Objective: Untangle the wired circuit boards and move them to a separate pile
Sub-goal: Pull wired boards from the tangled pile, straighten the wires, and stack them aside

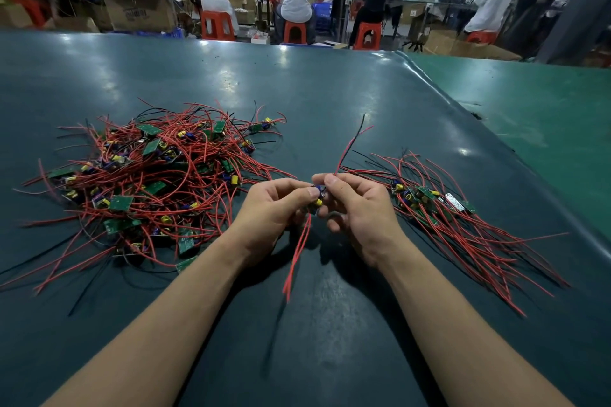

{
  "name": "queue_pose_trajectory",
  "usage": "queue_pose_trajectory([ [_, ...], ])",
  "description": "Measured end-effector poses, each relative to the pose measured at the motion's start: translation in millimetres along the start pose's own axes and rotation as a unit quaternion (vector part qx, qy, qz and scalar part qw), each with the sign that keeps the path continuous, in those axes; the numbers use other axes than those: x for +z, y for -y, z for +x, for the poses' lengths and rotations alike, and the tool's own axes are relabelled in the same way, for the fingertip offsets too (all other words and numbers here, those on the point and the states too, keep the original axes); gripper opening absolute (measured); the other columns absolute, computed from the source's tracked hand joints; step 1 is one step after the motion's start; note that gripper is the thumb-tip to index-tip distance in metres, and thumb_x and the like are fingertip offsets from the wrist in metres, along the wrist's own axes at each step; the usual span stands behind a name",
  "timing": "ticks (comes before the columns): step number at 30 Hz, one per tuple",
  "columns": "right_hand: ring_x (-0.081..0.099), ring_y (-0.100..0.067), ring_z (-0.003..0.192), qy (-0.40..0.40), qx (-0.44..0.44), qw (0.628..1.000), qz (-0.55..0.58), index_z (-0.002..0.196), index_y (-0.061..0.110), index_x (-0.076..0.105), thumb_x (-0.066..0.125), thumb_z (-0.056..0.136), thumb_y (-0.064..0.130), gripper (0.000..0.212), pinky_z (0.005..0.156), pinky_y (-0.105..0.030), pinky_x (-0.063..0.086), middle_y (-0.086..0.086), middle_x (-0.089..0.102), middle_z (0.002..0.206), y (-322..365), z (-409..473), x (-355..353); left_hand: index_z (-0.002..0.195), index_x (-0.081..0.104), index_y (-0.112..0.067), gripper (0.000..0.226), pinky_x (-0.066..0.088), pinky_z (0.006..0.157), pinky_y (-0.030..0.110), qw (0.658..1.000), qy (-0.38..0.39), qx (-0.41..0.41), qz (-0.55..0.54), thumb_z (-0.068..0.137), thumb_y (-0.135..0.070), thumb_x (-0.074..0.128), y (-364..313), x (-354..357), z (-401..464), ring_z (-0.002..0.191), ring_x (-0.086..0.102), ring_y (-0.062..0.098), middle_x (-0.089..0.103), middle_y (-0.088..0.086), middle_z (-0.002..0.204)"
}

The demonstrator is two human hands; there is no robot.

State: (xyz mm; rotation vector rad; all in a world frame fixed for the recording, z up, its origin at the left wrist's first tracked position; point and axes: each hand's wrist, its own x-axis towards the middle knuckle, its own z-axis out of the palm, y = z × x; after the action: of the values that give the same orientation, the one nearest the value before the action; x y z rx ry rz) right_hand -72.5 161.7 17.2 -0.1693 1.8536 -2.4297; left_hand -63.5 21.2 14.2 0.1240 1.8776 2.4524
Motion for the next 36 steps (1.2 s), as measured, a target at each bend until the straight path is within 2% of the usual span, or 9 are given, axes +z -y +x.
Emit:
queue_pose_trajectory([
  [4,0.052,-0.011,0.051,0.019,-0.011,1.0,0.003,0.092,0.007,0.072,0.056,0.097,0.008,0.017,0.039,-0.018,0.038,-0.003,0.061,0.064,1,0,-1,0.084,0.07,-0.003,0.01,0.041,0.062,0.029,1.0,0.013,0.011,0.017,0.086,-0.012,0.066,0,0,-1,0.073,0.049,0.031,0.067,0.016,0.076],
  [6,0.051,-0.01,0.05,0.019,-0.006,1.0,0.0,0.087,0.008,0.074,0.055,0.097,0.008,0.021,0.039,-0.018,0.038,-0.002,0.061,0.062,2,0,-2,0.088,0.068,0.002,0.026,0.042,0.06,0.028,0.997,0.031,0.03,0.069,0.079,-0.023,0.071,1,1,-2,0.067,0.054,0.025,0.069,0.012,0.074],
  [11,0.043,-0.007,0.041,-0.052,-0.032,0.998,-0.014,0.073,0.01,0.074,0.053,0.098,0.012,0.033,0.036,-0.015,0.028,0.005,0.051,0.053,4,6,-10,0.07,0.065,-0.007,0.015,0.037,0.046,0.016,0.992,0.047,0.03,0.116,0.084,-0.006,0.07,0,-1,-2,0.044,0.046,0.008,0.059,0.001,0.055],
  [16,0.041,-0.004,0.039,-0.13,-0.059,0.989,0.027,0.079,0.004,0.07,0.051,0.099,0.01,0.028,0.034,-0.014,0.025,0.008,0.05,0.051,5,15,-19,0.056,0.067,-0.018,0.013,0.036,0.05,0.02,0.992,0.09,0.002,0.086,0.069,-0.02,0.071,-5,-2,-4,0.05,0.044,0.012,0.059,0.002,0.059],
  [22,0.039,-0.004,0.038,-0.239,-0.058,0.955,0.168,0.077,0.005,0.064,0.049,0.1,0.009,0.028,0.032,-0.015,0.023,0.003,0.046,0.055,14,23,-35,0.057,0.052,-0.014,0.022,0.035,0.053,0.017,0.984,0.176,-0.012,0.039,0.059,-0.021,0.073,-6,-8,-8,0.05,0.046,0.008,0.054,-0.003,0.056],
  [25,0.039,-0.004,0.036,-0.266,-0.068,0.941,0.199,0.078,0.006,0.061,0.047,0.101,0.01,0.028,0.032,-0.015,0.022,0.0,0.043,0.059,19,25,-40,0.056,0.064,-0.015,0.013,0.036,0.051,0.017,0.988,0.15,-0.019,-0.022,0.063,-0.015,0.074,-3,-7,-8,0.048,0.046,0.008,0.055,-0.002,0.055],
  [30,0.041,-0.007,0.036,-0.104,-0.03,0.994,0.019,0.092,0.009,0.065,0.049,0.102,0.023,0.023,0.033,-0.014,0.025,0.003,0.05,0.054,3,12,-10,0.076,0.073,-0.012,0.01,0.043,0.052,0.019,0.994,0.033,0.006,-0.1,0.075,-0.021,0.068,-4,-2,-4,0.051,0.051,0.008,0.065,0.0,0.065],
  [33,0.048,-0.006,0.041,-0.016,-0.057,0.992,-0.112,0.105,0.014,0.067,0.061,0.095,0.006,0.015,0.036,-0.016,0.035,0.002,0.06,0.063,-3,4,-5,0.081,0.066,-0.01,0.014,0.047,0.053,0.018,0.991,-0.033,0.02,-0.128,0.074,-0.023,0.067,-5,-3,-1,0.051,0.051,0.009,0.068,0.001,0.068],
  [36,0.056,-0.012,0.05,0.041,-0.071,0.992,-0.094,0.108,0.022,0.071,0.07,0.086,0.012,0.024,0.042,-0.019,0.042,-0.003,0.07,0.077,-4,-1,-2,0.082,0.06,-0.01,0.019,0.051,0.059,0.022,0.99,-0.045,0.01,-0.13,0.07,-0.02,0.071,-5,-4,-1,0.055,0.055,0.012,0.07,0.005,0.073],
])
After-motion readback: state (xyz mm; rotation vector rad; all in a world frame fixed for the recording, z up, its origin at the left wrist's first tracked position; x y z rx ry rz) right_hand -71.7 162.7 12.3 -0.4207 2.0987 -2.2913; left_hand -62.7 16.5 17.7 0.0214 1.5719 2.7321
